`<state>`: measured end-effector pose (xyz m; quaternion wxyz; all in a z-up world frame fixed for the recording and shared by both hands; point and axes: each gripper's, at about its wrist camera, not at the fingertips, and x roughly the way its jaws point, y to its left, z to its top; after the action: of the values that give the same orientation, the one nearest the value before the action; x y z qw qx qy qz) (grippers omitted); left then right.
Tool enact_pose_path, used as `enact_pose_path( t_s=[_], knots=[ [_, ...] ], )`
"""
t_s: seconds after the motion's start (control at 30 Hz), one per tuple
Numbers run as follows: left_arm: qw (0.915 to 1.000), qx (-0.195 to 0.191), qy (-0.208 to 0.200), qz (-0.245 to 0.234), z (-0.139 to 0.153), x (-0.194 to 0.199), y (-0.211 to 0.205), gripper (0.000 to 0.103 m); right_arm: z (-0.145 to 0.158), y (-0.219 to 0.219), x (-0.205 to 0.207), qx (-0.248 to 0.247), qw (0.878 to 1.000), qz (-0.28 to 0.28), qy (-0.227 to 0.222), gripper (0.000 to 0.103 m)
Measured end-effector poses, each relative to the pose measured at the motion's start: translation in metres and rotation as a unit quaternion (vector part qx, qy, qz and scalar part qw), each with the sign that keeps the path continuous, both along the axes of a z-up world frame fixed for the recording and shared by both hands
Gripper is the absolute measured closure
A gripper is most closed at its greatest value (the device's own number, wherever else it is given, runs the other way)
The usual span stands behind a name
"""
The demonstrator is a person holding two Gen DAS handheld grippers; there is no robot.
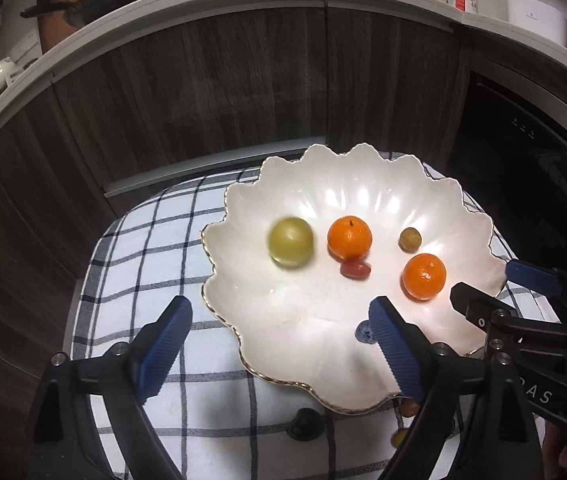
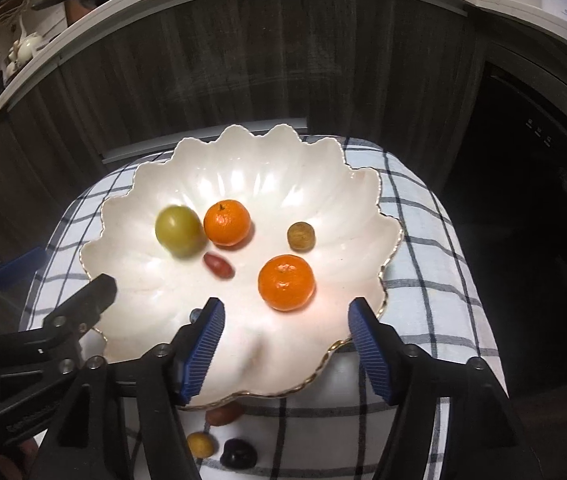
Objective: Organize fruits
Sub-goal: 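Open both grippers to drop the yellow-green fruit and red grape into the bowl, then withdraw both grippers from the bowl toward the remaining fruits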
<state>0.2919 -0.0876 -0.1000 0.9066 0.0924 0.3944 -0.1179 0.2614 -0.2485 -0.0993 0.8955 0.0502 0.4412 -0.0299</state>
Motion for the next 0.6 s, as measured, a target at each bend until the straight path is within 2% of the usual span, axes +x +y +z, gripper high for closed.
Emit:
enact_pose_path(
  t_s=[0.17, 0.6],
  knots=[
    [0.9999, -0.004, -0.001, 0.012, 0.003, -0.001, 0.004, 0.002, 0.004, -0.002, -0.001, -0.006, 1.0, -0.008, -0.006, 0.031],
    [0.9997, -0.008, -0.006, 0.024, 0.01, -0.009, 0.009, 0.002, 0.014, 0.0, -0.007, -0.01, 1.0, -0.009, -0.015, 0.027]
  ],
)
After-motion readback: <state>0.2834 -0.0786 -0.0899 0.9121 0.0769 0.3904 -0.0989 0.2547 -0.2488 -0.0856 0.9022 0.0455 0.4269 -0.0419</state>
